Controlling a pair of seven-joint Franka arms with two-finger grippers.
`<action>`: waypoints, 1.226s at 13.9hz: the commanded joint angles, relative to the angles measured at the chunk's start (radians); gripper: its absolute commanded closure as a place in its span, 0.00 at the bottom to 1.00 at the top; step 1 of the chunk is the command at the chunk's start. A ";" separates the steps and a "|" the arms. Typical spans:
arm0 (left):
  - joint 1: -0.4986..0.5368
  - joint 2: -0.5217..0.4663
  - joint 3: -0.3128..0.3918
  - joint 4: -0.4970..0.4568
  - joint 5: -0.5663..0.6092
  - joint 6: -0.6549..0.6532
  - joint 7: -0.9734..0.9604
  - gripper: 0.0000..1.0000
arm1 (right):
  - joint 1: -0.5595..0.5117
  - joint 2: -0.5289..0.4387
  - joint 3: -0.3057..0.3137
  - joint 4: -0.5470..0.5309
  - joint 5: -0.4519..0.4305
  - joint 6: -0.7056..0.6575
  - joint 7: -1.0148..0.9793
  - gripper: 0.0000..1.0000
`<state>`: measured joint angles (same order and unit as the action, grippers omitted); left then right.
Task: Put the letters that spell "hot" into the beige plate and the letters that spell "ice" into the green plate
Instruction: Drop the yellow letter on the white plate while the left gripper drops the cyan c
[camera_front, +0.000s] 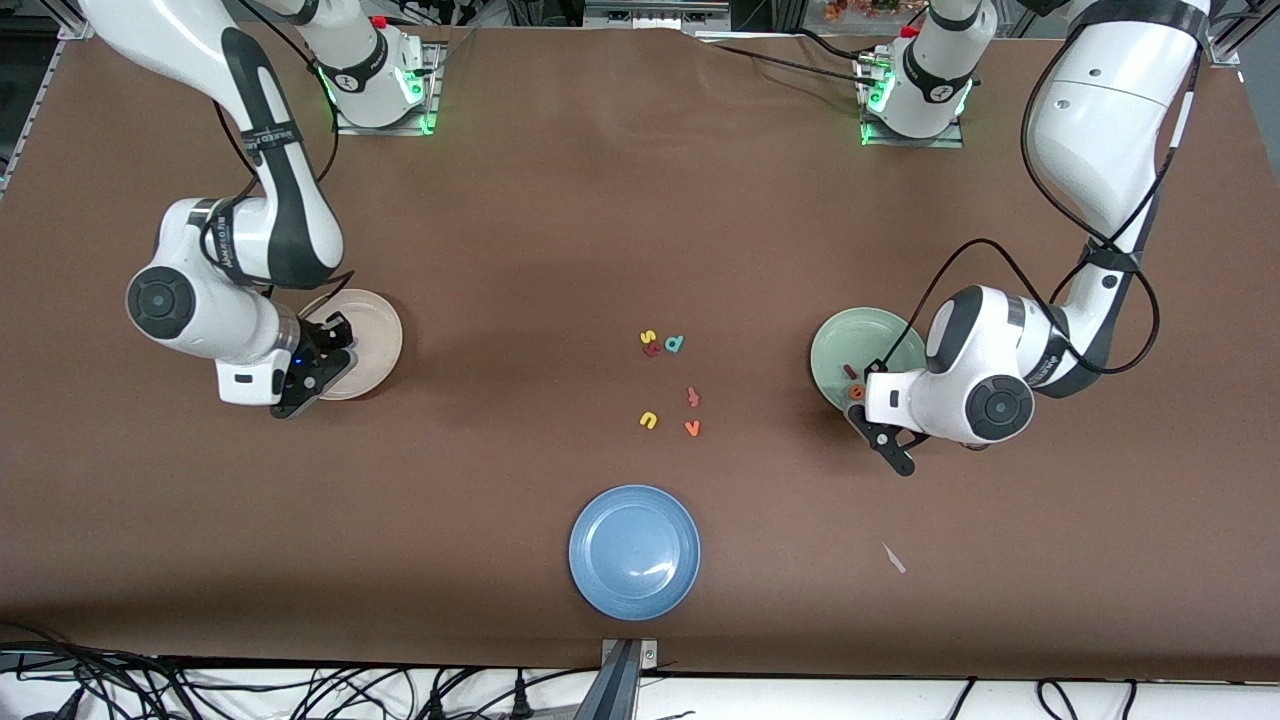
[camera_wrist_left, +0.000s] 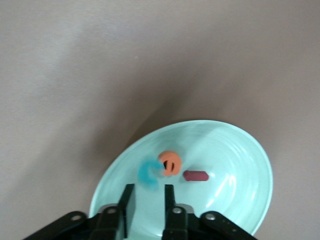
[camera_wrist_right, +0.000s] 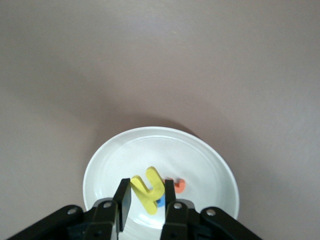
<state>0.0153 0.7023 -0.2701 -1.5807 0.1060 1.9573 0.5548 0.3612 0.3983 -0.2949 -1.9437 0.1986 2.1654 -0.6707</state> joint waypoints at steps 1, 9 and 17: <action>-0.001 -0.027 -0.006 0.005 0.006 -0.057 0.020 0.00 | -0.028 0.013 0.002 -0.001 0.048 -0.012 0.103 0.00; -0.023 -0.196 -0.030 0.015 0.004 -0.173 -0.084 0.00 | -0.027 0.013 0.002 0.028 0.038 -0.021 0.503 0.00; -0.021 -0.365 -0.136 0.171 0.003 -0.504 -0.395 0.00 | -0.007 0.004 0.061 0.055 -0.114 -0.085 0.959 0.00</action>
<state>-0.0077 0.3579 -0.3978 -1.4554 0.1058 1.5269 0.2186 0.3550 0.4129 -0.2799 -1.9120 0.1741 2.1264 0.1126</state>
